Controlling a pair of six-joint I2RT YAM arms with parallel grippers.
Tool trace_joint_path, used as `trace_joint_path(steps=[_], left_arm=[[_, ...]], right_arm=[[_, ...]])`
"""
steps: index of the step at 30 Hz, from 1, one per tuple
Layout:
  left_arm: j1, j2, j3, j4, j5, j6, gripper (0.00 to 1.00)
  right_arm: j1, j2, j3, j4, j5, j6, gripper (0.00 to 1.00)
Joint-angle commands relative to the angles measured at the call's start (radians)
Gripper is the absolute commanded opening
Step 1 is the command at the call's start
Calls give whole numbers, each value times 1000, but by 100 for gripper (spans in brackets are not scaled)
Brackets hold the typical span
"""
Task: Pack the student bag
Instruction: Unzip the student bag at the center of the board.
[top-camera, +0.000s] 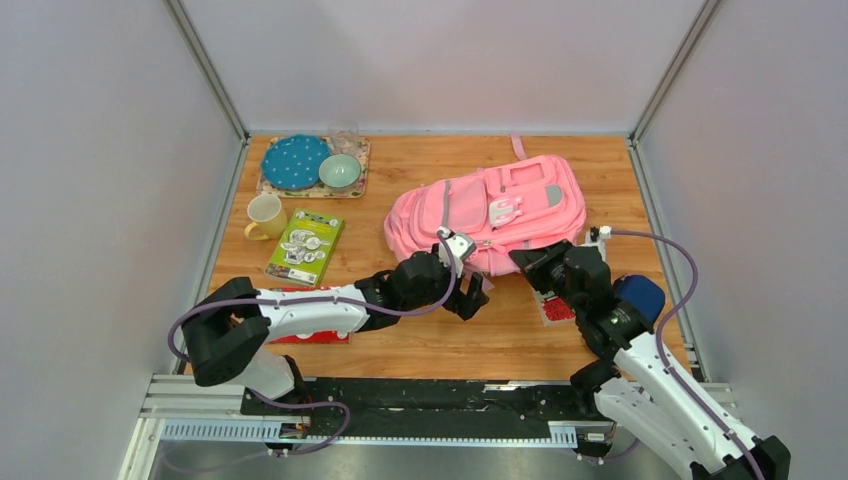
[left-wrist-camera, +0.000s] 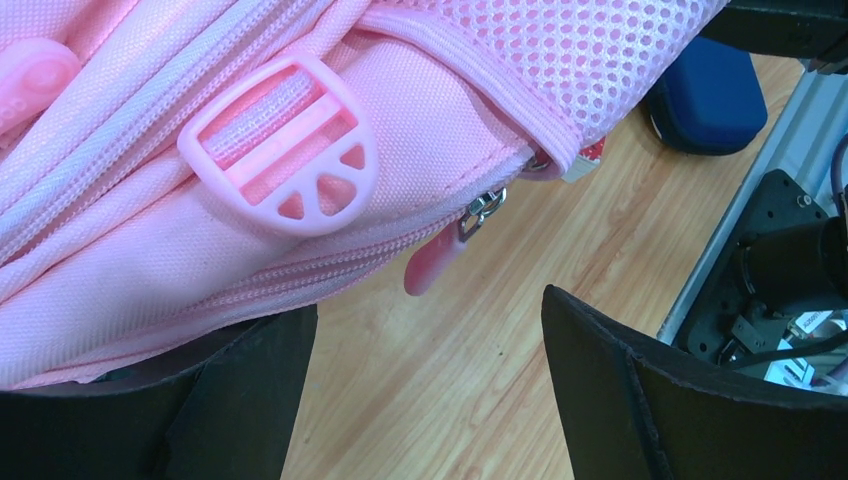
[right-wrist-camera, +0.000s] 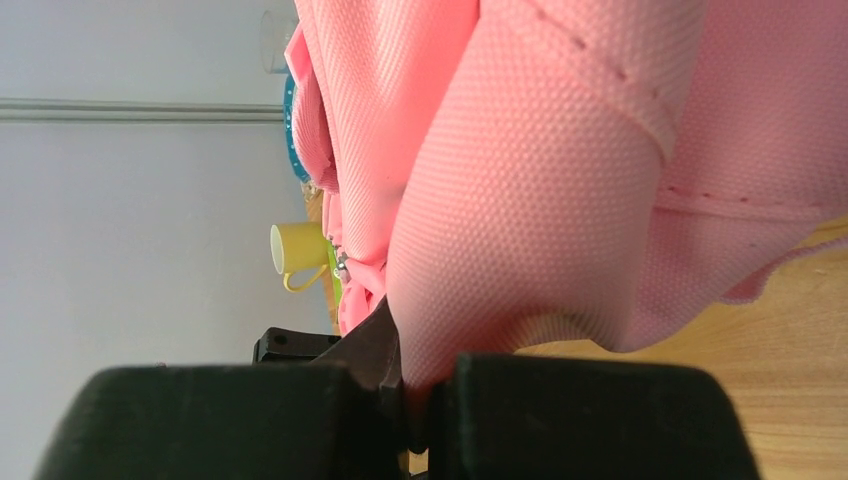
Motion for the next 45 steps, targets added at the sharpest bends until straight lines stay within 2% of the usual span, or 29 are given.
trace_joint_path(steps=[1,5,8,16,22,28,31,32,37,38,40,45], left_arm=[[-7,17,60,148,-24,29,90],[-15,26,107,81,-9,9,86],[-36,-4,89,50,-30,-20,86],[-53,-19,60,88,-64,6,88],[-52,56,140,93,-127,106,88],[-52,64,127,196,-182,140,83],[-52,64,123,216,-209,135,74],[-52,61,114,238,-212,135,66],[-50,40,80,311,-222,117,48],[-52,35,75,317,-222,115,41],[-52,23,68,328,-223,111,37],[-52,0,55,340,-226,110,18]], right_arm=[[9,-41,39,85,-66,-12,0],[9,-43,45,74,-56,-23,0],[8,-40,50,66,-48,-32,0],[8,-32,47,85,-69,-46,0],[6,-53,51,85,-97,-46,0],[8,-73,53,79,-105,-40,0],[8,-76,54,76,-103,-40,0],[8,-76,53,74,-105,-40,0],[8,-56,53,82,-106,-44,0],[8,-55,53,83,-108,-44,0],[8,-52,53,82,-105,-49,0],[6,-46,50,85,-102,-52,0]])
